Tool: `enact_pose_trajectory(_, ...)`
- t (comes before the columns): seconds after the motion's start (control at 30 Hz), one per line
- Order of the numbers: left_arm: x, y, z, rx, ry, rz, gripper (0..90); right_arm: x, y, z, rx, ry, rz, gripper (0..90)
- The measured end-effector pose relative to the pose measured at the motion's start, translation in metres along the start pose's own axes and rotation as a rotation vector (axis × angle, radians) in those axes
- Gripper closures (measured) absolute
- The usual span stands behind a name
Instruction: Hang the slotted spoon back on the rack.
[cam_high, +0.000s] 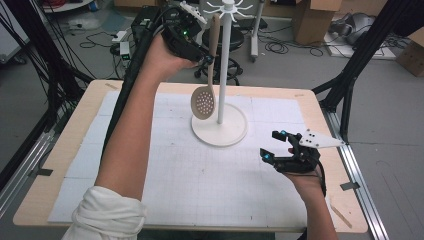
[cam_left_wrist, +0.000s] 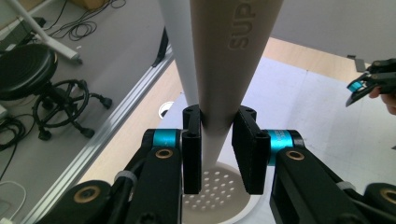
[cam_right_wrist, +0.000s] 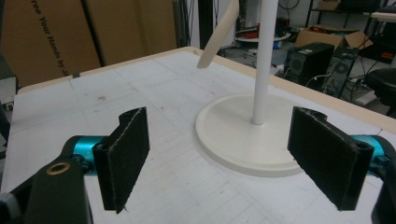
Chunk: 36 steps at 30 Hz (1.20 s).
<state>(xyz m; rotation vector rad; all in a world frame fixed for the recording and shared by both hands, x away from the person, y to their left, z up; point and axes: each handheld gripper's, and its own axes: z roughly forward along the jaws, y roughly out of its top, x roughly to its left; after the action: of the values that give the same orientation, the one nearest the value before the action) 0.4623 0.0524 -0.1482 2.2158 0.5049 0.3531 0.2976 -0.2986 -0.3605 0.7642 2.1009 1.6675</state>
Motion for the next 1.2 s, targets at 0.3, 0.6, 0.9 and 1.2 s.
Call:
enact_pose_trajectory(0.3, 0.012, -0.005, 0.000, 0.015, 0.012, -0.035, 73.9, 0.000, 0.000, -0.001, 0.001, 0.001, 0.003, 20.0)
enact_pose_trajectory(0.6, 0.015, -0.008, -0.010, -0.015, 0.037, -0.039, 60.1, 0.001, -0.001, 0.000, 0.003, 0.004, 0.001, 20.0)
enact_pose_trajectory(0.9, 0.015, -0.032, -0.023, -0.029, -0.054, -0.059, 46.6, 0.002, -0.001, 0.000, 0.006, 0.005, -0.006, 20.0)
enact_pose_trajectory(1.2, 0.010, -0.072, -0.037, -0.111, -0.147, -0.060, 40.9, 0.003, 0.000, 0.002, 0.012, 0.005, -0.009, 20.0)
